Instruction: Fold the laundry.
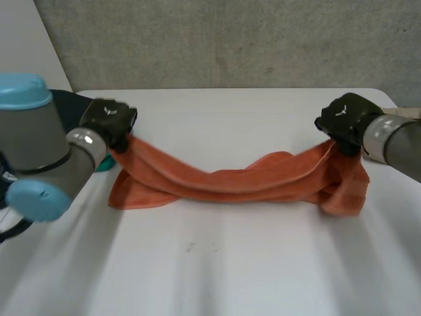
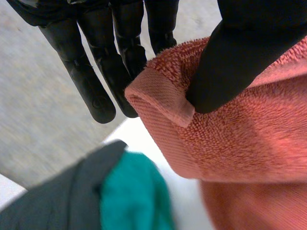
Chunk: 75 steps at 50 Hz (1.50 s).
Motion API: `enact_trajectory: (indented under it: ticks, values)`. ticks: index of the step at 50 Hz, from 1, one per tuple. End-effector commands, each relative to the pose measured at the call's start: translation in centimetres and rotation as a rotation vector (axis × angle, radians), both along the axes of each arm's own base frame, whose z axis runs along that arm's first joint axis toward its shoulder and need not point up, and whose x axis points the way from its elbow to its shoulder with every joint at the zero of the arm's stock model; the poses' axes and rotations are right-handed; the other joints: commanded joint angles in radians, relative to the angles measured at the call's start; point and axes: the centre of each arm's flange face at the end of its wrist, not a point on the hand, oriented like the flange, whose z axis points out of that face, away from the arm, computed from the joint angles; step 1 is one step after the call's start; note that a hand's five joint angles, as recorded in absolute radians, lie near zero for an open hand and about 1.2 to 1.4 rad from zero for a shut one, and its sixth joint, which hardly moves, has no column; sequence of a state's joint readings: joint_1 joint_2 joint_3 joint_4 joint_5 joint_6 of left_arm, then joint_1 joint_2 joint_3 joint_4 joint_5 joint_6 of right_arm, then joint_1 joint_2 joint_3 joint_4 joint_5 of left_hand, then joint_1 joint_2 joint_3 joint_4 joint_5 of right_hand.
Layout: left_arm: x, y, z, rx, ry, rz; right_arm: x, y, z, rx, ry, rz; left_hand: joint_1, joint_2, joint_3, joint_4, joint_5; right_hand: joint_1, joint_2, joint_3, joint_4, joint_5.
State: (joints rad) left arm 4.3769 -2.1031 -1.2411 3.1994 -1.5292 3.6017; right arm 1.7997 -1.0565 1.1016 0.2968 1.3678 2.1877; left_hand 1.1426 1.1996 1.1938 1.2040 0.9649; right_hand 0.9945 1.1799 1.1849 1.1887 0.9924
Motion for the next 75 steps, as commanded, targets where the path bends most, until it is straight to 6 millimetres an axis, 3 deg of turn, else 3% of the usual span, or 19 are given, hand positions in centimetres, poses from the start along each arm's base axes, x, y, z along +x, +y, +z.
enact_trajectory:
  ticks: [1,2,6,9,12,17,21,22,26,29,30,34,39,40,43,49,56,63,75]
  values:
    - [-2.5,-5.9,8.6,-0.45,0.158,-0.005,1.6,-7.2,4.2,-0.483,-0.13,-0.074,0.254,0.197,0.202,0.192,0.257,0.402,0.216,0.211,0.208,0.229]
    - [-2.6,-6.6,11.9,-0.598,0.212,0.008,1.9,-8.1,6.3,-0.62,-0.199,-0.08,0.254,0.197,0.202,0.192,0.257,0.402,0.216,0.211,0.208,0.229]
    - [-2.1,-6.7,17.9,-0.865,0.318,0.052,2.0,-8.6,10.5,-0.861,-0.323,-0.087,0.254,0.197,0.202,0.192,0.257,0.402,0.216,0.211,0.208,0.229]
    - [-1.8,-6.5,18.9,-0.902,0.342,0.074,1.8,-7.9,12.1,-0.894,-0.346,-0.089,0.254,0.197,0.202,0.192,0.257,0.402,0.216,0.211,0.208,0.229]
    - [-1.8,-6.1,18.1,-0.86,0.33,0.074,2.0,-6.7,12.3,-0.854,-0.341,-0.072,0.254,0.197,0.202,0.192,0.257,0.402,0.216,0.211,0.208,0.229]
    - [-1.4,-5.3,12.9,-0.691,0.265,0.065,1.9,-4.5,10.3,-0.708,-0.292,-0.018,0.254,0.197,0.202,0.192,0.257,0.402,0.216,0.211,0.208,0.229]
    - [-0.8,-3.9,8.6,-0.555,0.21,0.059,1.9,-2.7,5.8,-0.499,-0.235,0.054,0.254,0.197,0.202,0.192,0.257,0.402,0.216,0.211,0.208,0.229]
    - [-0.6,-3.3,6.7,-0.498,0.188,0.059,1.9,-1.9,3.6,-0.404,-0.217,0.081,0.254,0.197,0.202,0.192,0.257,0.402,0.216,0.211,0.208,0.229]
    - [-0.4,-1.9,2.2,-0.368,0.141,0.052,1.7,0.0,-1.3,-0.214,-0.179,0.103,0.254,0.197,0.202,0.192,0.257,0.402,0.216,0.211,0.208,0.229]
    - [-0.4,-1.2,0.3,-0.313,0.12,0.044,1.7,0.6,-4.4,-0.122,-0.161,0.1,0.254,0.197,0.202,0.192,0.257,0.402,0.216,0.211,0.208,0.229]
    - [-0.3,-1.0,-0.5,-0.289,0.113,0.043,1.5,0.6,-6.3,-0.069,-0.152,0.089,0.254,0.197,0.202,0.192,0.257,0.402,0.216,0.211,0.208,0.229]
    - [-0.1,-0.8,-1.7,-0.254,0.102,0.044,1.5,0.7,-9.6,0.03,-0.157,0.073,0.254,0.197,0.202,0.192,0.257,0.402,0.216,0.211,0.208,0.229]
    - [0.0,-0.8,-2.2,-0.239,0.098,0.048,0.5,0.0,-11.2,0.13,-0.268,-0.002,0.254,0.197,0.202,0.192,0.257,0.402,0.216,0.211,0.208,0.229]
    - [0.2,-0.8,-2.2,-0.238,0.097,0.051,0.1,-0.3,-11.1,0.144,-0.303,-0.026,0.254,0.197,0.202,0.192,0.257,0.327,0.142,0.137,0.133,0.155]
    - [0.3,-0.6,-1.6,-0.247,0.1,0.054,-1.0,-1.0,-10.8,0.209,-0.462,-0.117,0.254,0.197,0.202,0.192,0.257,-0.238,-0.423,-0.428,-0.432,-0.41]
    - [0.7,0.0,-0.7,-0.252,0.124,0.054,-4.0,-1.7,-10.1,0.277,-0.653,-0.297,0.254,0.197,0.202,0.192,0.257,-0.451,-0.637,-0.642,-0.645,-0.624]
    - [0.9,0.3,-0.5,-0.25,0.128,0.057,-6.4,-1.0,-9.6,0.307,-0.702,-0.397,0.254,0.197,0.202,0.192,0.257,-0.469,-0.655,-0.66,-0.663,-0.642]
    - [1.7,-0.3,-0.5,-0.252,0.126,0.077,-7.8,-0.8,-10.9,0.352,-0.683,-0.445,0.254,0.197,0.202,0.192,0.257,-0.419,-0.605,-0.61,-0.614,-0.592]
    - [1.6,-0.1,-0.4,-0.246,0.124,0.077,-8.6,-1.1,-12.1,0.342,-0.541,-0.434,0.254,0.197,0.202,0.192,0.257,0.091,-0.094,-0.099,-0.103,-0.081]
